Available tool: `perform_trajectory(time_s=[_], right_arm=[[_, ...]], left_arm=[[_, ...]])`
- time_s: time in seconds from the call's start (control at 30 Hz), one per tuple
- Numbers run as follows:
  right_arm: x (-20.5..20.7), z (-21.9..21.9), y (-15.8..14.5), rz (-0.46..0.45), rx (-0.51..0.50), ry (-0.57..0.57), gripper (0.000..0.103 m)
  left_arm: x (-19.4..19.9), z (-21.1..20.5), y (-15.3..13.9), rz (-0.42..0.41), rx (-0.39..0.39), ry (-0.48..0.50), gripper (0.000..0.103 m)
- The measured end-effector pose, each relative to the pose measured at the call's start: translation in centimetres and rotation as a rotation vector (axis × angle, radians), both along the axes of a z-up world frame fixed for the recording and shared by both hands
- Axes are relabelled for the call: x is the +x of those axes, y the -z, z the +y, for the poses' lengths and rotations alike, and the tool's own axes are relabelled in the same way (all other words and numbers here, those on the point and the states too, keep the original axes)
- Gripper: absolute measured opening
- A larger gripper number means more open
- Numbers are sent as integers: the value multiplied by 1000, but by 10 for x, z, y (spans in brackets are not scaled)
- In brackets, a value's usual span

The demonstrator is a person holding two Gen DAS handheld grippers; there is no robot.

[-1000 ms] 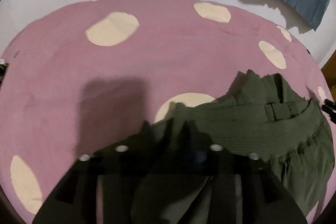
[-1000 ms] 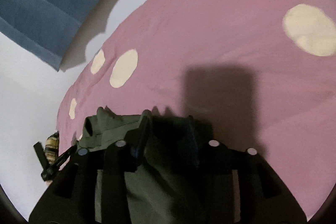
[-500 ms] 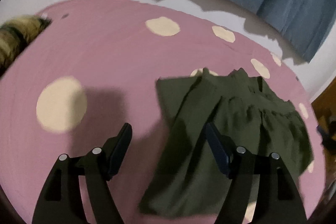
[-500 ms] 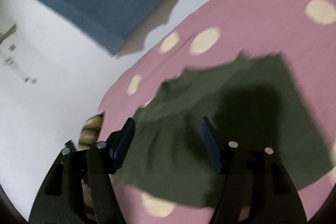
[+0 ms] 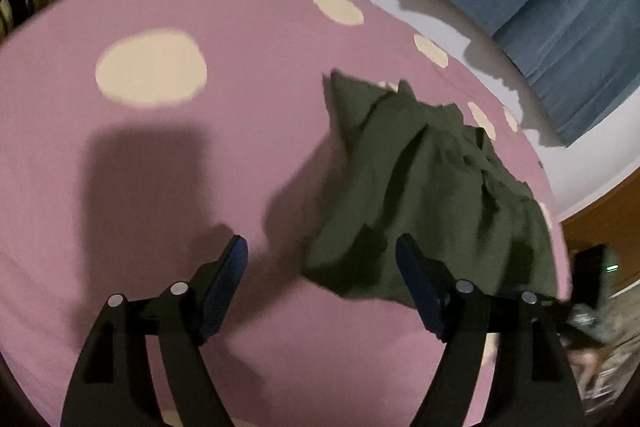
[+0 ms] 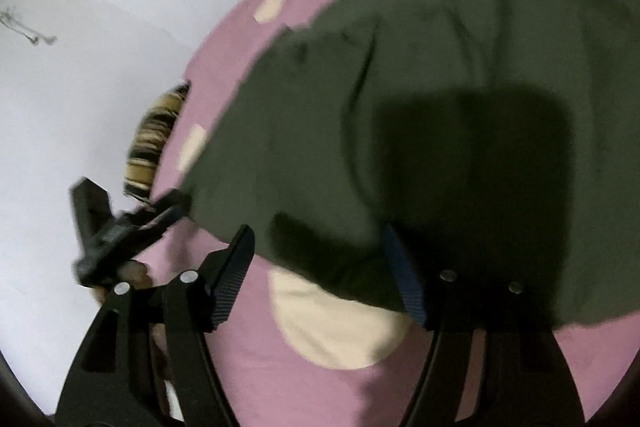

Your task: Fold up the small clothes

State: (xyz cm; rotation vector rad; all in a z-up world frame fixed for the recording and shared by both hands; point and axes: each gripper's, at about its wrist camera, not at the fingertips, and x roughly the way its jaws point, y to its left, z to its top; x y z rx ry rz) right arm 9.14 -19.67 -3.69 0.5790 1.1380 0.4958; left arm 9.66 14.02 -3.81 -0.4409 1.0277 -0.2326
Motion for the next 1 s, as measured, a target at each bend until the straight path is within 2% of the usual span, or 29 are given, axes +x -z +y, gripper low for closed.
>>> perform_trajectory(time_s=[0.07, 0.13, 0.47, 0.63, 0.7, 0.73, 0.77, 0.9, 1.0], right_arm=[[-2, -1, 2, -22, 16, 10, 67], [-3, -1, -1, -28, 15, 6, 67], [-7, -6, 4, -49, 33, 7, 67], [-12, -10, 5, -56, 44, 13, 67], [-15, -11, 4, -62, 46, 13, 67], [-17, -12, 4, -63, 47, 13, 67], [-18, -13, 4, -66, 47, 14, 67], [-19, -13, 4, -71, 49, 14, 67], [-20, -14, 4, -75, 55, 16, 67]], left_arm=[[0, 0, 7, 34, -71, 4, 75], [1, -2, 13, 56, -110, -1, 75], [26, -24, 24, 81, -232, 5, 75], [42, -41, 25, 82, -205, -10, 74], [45, -45, 24, 86, -170, -22, 65], [47, -48, 24, 89, -154, -25, 52], [49, -50, 24, 97, -150, -21, 43], [47, -55, 14, 85, -96, -28, 28], [43, -66, -9, 22, -35, -14, 21]])
